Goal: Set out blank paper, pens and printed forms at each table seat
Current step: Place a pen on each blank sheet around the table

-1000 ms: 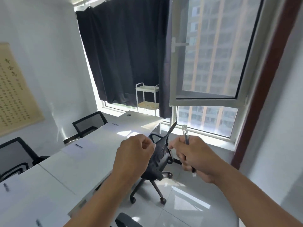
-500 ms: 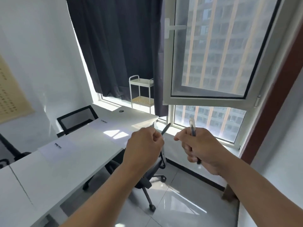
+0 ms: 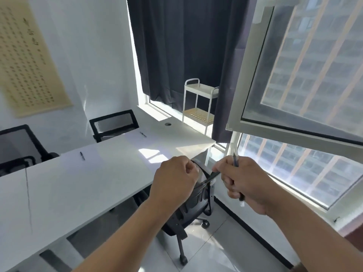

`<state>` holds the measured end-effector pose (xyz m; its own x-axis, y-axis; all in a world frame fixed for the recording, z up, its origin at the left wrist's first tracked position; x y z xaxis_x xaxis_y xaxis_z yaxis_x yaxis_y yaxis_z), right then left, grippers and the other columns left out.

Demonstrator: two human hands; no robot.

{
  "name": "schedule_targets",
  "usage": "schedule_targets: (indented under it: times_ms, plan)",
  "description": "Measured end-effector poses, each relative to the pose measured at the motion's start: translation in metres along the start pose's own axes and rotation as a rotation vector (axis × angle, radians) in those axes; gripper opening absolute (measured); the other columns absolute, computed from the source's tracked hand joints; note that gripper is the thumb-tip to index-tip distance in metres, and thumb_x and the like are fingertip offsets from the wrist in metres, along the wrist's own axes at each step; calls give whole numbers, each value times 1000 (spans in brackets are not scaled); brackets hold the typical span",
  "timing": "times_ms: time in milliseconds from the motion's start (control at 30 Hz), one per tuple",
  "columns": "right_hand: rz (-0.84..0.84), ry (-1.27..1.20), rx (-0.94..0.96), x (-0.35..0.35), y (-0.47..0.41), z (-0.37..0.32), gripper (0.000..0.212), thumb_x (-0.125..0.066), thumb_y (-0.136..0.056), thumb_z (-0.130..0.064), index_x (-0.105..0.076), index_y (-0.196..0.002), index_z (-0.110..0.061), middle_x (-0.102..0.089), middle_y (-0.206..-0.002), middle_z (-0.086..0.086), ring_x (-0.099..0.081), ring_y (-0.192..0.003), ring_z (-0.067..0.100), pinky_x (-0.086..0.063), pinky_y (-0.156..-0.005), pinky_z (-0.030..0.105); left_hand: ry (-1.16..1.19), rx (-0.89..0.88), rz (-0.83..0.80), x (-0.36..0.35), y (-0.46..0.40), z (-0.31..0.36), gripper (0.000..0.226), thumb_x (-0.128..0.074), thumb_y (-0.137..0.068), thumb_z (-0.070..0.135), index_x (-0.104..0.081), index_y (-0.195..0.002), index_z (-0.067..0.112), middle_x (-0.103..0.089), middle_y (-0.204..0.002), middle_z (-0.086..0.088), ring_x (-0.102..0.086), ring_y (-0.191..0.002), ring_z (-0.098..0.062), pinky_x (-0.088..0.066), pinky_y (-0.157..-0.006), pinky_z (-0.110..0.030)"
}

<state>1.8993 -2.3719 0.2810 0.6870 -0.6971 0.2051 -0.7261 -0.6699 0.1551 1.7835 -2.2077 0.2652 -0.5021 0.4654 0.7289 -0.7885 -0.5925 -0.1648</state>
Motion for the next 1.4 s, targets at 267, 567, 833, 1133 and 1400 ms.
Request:
schedule_targets:
  times_ms: [267, 567, 833, 1133, 1400]
  plan:
    - [-52, 66, -45, -6, -173, -4, 21, -60, -109, -12, -71, -104, 4, -40, -71, 11, -30, -54, 17, -28, -51, 33, 94, 161, -1, -42, -141, -55, 15, -63, -103, 36, -75, -98, 30, -73, -92, 15, -69, -86, -5, -55, -82, -24]
    - [-177, 61, -137, -44, -320, -4, 21, -63, -108, -19, -73, -104, -1, -37, -73, 12, -28, -54, 15, -27, -51, 33, 59, 351, 18, -44, -249, -117, 13, -61, -103, 38, -72, -98, 32, -74, -95, 16, -68, -85, -7, -48, -75, -21]
    - [-373, 67, -236, -83, -432, 19, 29, -60, -109, -35, -50, -96, -11, -43, -69, 11, -31, -57, 20, -36, -51, 30, 16, 556, 12, -63, -306, -178, 13, -60, -102, 35, -72, -99, 31, -72, -90, 16, -70, -88, -8, -60, -87, -30]
    - [-522, 22, -366, -114, -557, 65, 25, -44, -103, -33, -45, -87, -14, -55, -78, 13, -40, -57, 23, -38, -57, 37, -9, 801, 71, -99, -361, -230, 16, -60, -104, 32, -75, -109, 29, -74, -102, 17, -70, -99, -9, -59, -95, -33]
    - [-590, 313, -338, -135, -600, 142, 17, -44, -97, -30, -50, -96, -14, -51, -86, 8, -44, -71, 26, -50, -64, 42, -31, 938, -9, -145, -375, -273, 18, -57, -102, 29, -74, -109, 28, -75, -99, 14, -72, -90, -8, -61, -87, -30]
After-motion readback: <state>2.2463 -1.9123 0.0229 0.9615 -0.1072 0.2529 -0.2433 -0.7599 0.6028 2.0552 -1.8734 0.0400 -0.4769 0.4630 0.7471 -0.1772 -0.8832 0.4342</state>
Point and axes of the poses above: each hand's wrist, its own y-axis away from the middle knuckle, its own x-axis out of the back of the hand, z = x × y, the point moved 1 cm from there along -y, towards the middle knuckle
